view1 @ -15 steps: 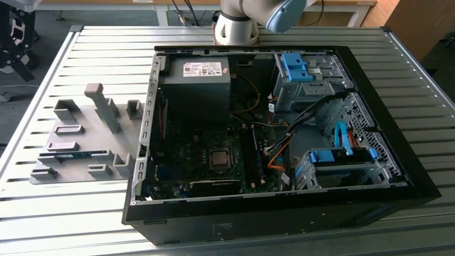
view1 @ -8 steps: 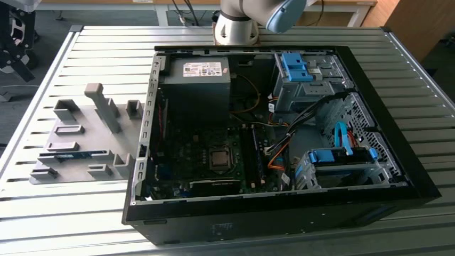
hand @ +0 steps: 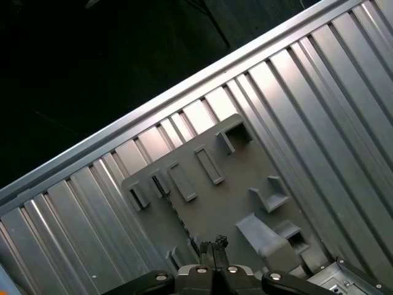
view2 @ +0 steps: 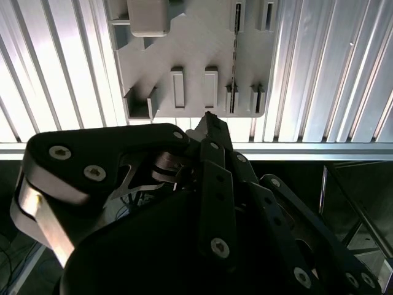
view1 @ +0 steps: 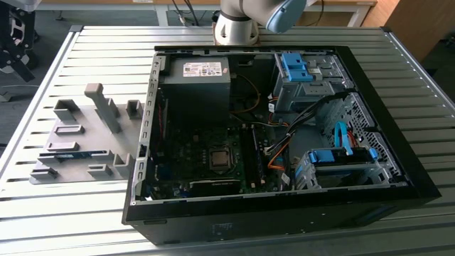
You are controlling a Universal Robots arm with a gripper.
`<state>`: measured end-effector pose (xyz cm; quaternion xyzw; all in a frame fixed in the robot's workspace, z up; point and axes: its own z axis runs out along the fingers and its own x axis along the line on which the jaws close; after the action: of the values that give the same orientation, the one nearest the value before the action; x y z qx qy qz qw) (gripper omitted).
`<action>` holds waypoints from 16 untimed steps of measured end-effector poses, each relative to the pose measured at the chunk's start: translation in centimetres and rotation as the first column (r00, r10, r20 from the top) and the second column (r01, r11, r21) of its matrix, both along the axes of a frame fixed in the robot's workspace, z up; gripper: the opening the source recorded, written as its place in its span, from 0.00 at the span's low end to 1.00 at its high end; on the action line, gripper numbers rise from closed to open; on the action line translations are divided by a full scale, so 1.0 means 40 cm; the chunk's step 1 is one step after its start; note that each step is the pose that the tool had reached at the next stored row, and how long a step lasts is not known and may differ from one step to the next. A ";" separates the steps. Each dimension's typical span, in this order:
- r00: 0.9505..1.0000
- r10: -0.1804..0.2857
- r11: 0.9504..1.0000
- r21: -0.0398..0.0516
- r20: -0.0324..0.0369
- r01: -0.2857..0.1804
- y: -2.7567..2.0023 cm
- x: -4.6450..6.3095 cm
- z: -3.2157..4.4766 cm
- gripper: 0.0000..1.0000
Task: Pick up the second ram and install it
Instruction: 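Pick up the second ram and move it above second insertion slot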
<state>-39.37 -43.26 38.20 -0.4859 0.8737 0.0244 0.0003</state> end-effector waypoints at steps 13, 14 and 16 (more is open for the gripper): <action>0.998 0.062 0.998 0.000 0.000 -0.062 0.000 0.000 0.000 0.11; 0.997 0.072 0.997 0.000 0.000 -0.072 0.000 0.000 0.000 0.11; 0.995 0.095 0.995 0.000 0.000 -0.095 0.000 0.000 0.000 0.11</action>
<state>-39.39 -43.27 38.20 -0.5271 0.8494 0.0244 -0.0009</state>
